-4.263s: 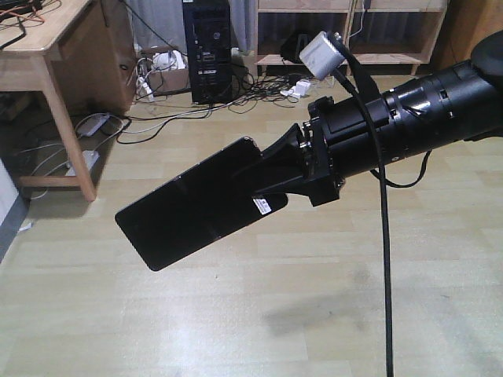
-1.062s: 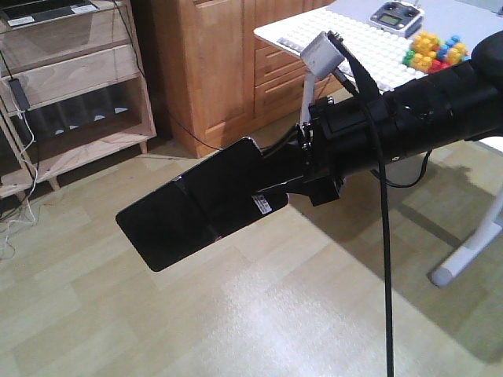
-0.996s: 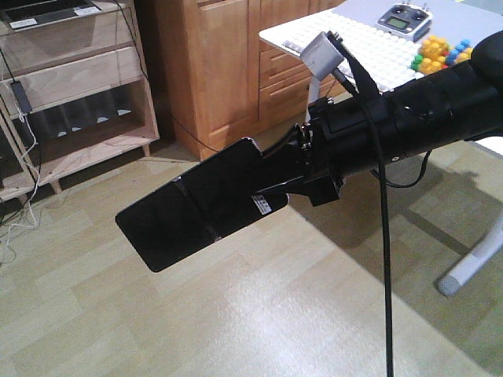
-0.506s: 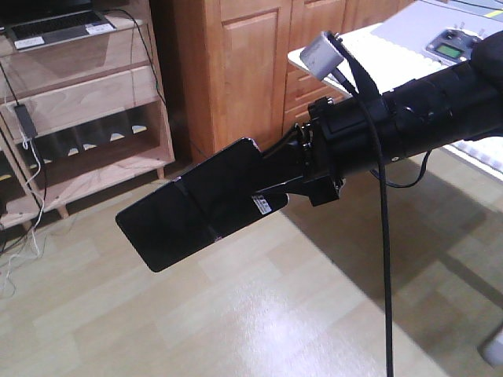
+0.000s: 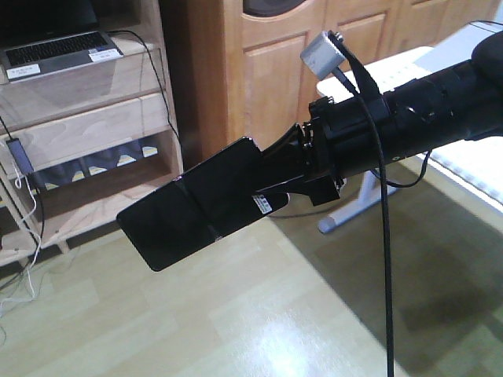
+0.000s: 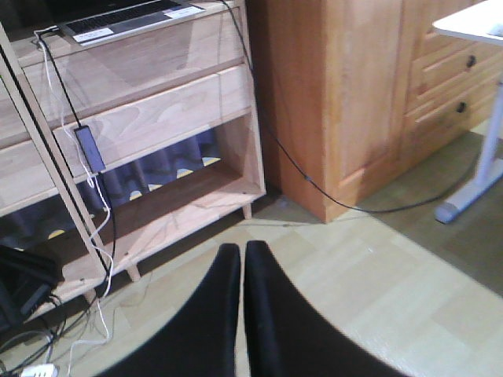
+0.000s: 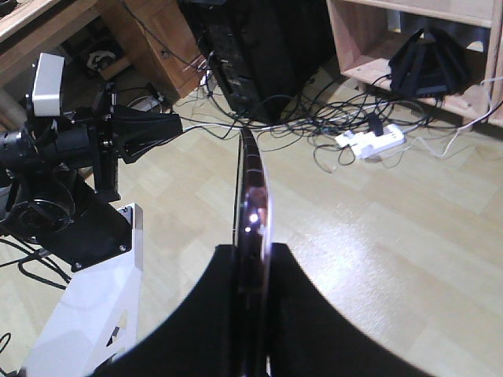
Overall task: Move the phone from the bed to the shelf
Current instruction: 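Drive the base toward the wooden shelf with the laptop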
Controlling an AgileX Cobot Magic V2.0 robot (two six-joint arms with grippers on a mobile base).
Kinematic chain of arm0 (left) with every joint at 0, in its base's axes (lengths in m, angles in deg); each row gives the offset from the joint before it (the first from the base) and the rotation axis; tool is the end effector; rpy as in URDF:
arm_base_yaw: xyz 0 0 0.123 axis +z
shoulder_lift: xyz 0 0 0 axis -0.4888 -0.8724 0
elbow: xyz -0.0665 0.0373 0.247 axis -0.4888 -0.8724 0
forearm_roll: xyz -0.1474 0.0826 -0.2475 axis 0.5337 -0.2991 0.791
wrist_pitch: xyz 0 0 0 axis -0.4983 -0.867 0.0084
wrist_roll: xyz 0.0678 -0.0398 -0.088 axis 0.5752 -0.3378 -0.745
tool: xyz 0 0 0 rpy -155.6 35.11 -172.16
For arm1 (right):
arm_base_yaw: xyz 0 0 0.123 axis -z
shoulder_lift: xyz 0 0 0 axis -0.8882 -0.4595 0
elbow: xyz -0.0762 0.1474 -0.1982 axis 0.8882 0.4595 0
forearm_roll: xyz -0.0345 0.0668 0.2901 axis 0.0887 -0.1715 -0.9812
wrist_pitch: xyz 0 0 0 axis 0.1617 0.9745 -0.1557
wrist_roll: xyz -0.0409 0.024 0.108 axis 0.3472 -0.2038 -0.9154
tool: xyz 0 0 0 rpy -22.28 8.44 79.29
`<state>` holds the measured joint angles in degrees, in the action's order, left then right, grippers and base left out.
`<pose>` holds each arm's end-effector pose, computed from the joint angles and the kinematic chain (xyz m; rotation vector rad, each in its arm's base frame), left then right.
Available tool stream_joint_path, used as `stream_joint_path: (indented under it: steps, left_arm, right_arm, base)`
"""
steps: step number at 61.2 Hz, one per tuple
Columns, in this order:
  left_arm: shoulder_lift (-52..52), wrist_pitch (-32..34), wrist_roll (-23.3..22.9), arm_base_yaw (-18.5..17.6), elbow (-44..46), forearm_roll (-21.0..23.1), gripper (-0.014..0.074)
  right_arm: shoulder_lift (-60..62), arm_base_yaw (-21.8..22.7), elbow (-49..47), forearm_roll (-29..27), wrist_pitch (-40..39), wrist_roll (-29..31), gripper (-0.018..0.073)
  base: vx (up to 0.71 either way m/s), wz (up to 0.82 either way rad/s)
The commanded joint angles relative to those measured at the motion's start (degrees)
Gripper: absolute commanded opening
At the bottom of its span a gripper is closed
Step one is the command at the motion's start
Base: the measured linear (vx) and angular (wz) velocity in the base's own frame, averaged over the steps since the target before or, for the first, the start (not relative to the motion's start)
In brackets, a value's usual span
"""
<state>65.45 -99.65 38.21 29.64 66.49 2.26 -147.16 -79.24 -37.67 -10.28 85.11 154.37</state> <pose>0.1542 0.0000 0.1636 0.1147 1.8450 0.0831 0.3203 0.1993 0.2997 -1.2150 1.9204 1.1456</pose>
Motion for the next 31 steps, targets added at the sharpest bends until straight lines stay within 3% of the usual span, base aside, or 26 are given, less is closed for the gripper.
stream_joint_path:
  steps: [1,31]
  left_arm:
    - [0.2,4.2,-0.3,-0.4,1.3,0.5,0.0001]
    - [0.2,4.2,-0.3,-0.4,1.3,0.5,0.0001]
  right_arm:
    - [2.5,0.1,-1.6,-4.9,4.0,0.5,-0.0002]
    - [2.5,0.1,-1.6,-4.9,3.9,0.5,-0.0002]
  base:
    - [0.42,0.14]
    - [0.43,0.23]
